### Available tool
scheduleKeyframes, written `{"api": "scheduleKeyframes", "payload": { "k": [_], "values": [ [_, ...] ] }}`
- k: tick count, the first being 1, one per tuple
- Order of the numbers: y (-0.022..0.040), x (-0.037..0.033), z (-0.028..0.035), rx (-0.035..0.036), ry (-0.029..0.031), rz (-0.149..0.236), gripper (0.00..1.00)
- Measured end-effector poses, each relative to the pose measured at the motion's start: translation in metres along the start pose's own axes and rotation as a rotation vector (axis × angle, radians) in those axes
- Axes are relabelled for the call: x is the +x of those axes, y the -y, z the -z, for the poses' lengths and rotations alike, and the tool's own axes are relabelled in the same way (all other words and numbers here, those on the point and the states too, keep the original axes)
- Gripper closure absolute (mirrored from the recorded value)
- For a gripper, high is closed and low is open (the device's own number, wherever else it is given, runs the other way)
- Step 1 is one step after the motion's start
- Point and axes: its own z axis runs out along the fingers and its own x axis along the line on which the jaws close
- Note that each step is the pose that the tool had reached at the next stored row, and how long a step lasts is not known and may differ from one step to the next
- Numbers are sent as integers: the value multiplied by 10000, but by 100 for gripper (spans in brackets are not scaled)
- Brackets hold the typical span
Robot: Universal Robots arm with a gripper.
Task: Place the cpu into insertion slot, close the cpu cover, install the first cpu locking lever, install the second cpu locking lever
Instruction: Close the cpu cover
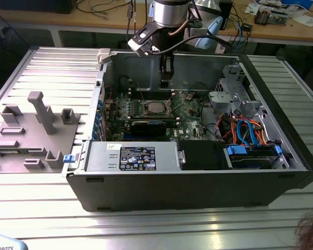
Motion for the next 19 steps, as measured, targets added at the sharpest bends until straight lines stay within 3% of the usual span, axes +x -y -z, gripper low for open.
{"api": "scheduleKeyframes", "payload": {
  "k": [19],
  "values": [
    [-2, -2, 54, 0, -1, 0, 89]
  ]
}}
